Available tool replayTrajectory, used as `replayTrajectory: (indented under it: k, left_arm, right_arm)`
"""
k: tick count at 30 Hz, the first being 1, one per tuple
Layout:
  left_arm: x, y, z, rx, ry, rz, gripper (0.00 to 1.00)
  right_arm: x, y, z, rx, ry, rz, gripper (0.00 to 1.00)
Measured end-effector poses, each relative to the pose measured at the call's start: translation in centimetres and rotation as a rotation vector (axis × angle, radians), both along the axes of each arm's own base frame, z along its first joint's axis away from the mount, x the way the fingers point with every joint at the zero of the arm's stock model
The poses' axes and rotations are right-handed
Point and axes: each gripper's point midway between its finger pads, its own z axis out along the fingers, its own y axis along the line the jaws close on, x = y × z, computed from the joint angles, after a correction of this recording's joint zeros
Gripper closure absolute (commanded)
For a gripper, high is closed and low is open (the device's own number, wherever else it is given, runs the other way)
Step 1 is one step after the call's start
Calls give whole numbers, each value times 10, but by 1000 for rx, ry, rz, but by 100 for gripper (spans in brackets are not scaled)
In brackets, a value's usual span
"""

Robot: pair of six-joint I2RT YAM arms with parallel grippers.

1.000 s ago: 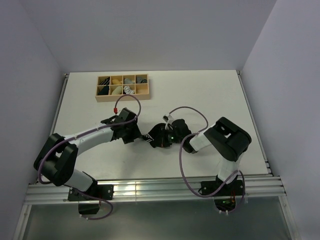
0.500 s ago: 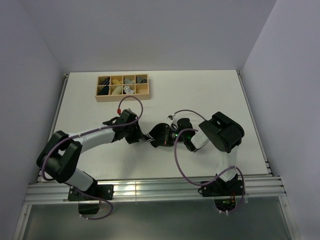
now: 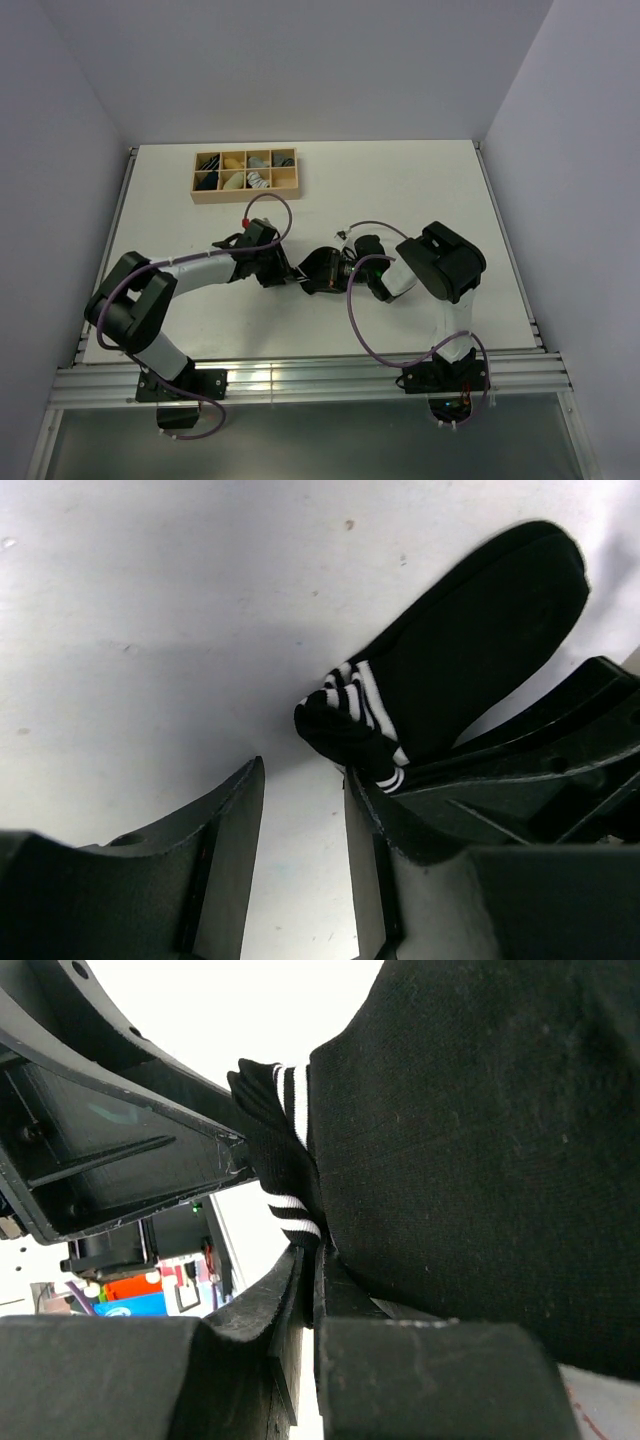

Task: Roll the socks
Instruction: Roll the sock at the center of the board.

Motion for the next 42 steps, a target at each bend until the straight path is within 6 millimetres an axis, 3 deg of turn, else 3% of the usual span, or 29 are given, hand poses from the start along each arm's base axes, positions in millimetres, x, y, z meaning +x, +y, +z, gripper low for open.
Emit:
replayTrajectory:
  k: [17,23,24,27,30,34,42]
  left_arm:
    - [12,-20,0,-61,-2,-29,57]
    - [18,-26,-4,-60,28,-17,75]
    - [19,-27,-5,-58,35,-15,83]
    - [20,-28,-6,-46,54,-11,99]
    - [21,-29,-6,-35,68,-11,100]
    - [21,-29,-6,-15,81,-10,100]
    - [20,-27,-5,71,95,-18,100]
  right_arm:
    - [-1,1,-1,-6,21,10,100]
    - [0,1,-1,-22,19,20,100]
    - [1,1,-1,-28,14,21,100]
    - [2,-1,0,-63,-10,17,88]
    - [4,-5,2,-120,-45,7,73]
    - [5,-10,9,-218,-115,0,63]
    - [-1,-20,35,-496,-375,-28,60]
